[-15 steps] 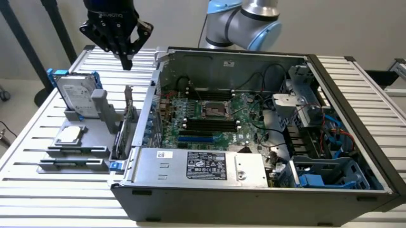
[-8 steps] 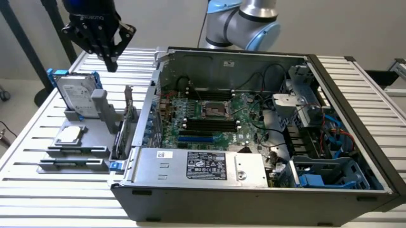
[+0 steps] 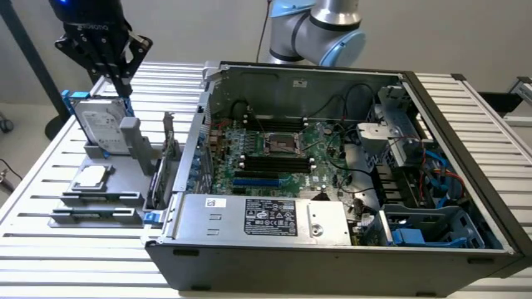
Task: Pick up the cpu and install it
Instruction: 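Reach for the cpu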
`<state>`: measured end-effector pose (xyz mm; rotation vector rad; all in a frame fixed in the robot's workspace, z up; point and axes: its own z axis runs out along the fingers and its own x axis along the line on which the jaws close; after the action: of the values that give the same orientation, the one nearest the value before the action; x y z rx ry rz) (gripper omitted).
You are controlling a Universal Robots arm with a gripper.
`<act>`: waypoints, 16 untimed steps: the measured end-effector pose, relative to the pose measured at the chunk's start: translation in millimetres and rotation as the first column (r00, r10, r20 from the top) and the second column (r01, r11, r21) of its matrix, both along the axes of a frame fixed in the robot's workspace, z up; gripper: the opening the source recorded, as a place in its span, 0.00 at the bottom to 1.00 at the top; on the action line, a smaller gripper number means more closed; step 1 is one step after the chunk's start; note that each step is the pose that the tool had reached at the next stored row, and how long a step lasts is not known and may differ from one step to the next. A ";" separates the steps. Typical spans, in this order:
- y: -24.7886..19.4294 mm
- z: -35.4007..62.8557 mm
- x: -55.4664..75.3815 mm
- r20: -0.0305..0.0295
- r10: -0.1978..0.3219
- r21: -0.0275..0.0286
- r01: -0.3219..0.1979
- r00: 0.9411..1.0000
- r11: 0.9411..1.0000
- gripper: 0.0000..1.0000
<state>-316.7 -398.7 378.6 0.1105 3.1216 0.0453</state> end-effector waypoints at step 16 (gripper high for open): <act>3.0 -19.9 -72.9 0.000 0.000 -0.002 0.000 1.000 1.000 0.11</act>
<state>-389.5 -395.6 358.7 0.1103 3.1216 0.0419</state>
